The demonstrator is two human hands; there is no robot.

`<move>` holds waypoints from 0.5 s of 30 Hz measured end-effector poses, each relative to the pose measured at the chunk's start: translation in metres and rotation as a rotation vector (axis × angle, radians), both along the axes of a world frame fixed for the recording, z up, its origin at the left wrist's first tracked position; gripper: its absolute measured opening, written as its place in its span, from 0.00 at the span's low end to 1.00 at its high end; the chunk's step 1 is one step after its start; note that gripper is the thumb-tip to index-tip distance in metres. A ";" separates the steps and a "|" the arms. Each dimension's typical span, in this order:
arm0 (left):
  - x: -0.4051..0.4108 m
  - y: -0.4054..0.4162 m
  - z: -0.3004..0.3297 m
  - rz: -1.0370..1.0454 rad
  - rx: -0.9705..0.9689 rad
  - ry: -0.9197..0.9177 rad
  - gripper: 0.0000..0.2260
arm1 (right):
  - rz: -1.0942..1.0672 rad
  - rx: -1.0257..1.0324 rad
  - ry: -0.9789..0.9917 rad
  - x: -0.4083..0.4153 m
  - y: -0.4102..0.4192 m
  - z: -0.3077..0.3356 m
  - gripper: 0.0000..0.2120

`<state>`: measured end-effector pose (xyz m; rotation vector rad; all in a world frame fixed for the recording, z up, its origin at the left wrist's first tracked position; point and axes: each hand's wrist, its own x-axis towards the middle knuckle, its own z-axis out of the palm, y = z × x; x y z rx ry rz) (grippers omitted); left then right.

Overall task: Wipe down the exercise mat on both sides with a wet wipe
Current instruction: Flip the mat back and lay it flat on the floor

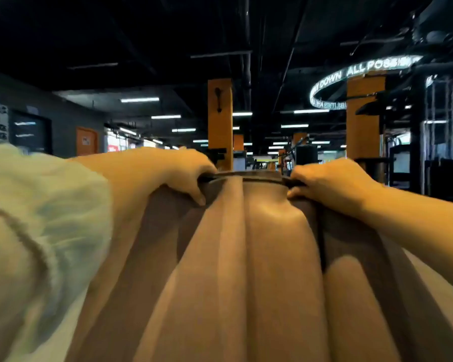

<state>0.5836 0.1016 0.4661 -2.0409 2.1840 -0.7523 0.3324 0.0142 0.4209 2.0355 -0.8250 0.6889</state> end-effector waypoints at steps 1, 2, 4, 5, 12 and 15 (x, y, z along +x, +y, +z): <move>0.001 -0.027 -0.018 0.024 -0.137 -0.084 0.21 | -0.139 0.058 -0.023 0.015 -0.021 -0.003 0.21; 0.003 -0.051 -0.041 0.048 -0.249 -0.108 0.26 | -0.215 0.114 -0.045 0.032 -0.039 -0.011 0.27; 0.012 -0.088 -0.095 0.089 -0.338 -0.039 0.36 | -0.212 0.192 -0.088 0.058 -0.072 -0.039 0.37; 0.017 -0.102 -0.127 0.094 -0.283 -0.011 0.37 | -0.184 0.255 -0.101 0.067 -0.085 -0.063 0.38; 0.021 -0.078 -0.355 0.079 0.239 0.135 0.34 | -0.300 0.817 0.059 0.046 -0.080 -0.314 0.36; 0.011 -0.051 -0.417 0.062 0.336 0.230 0.33 | -0.354 1.019 0.037 0.032 -0.051 -0.385 0.34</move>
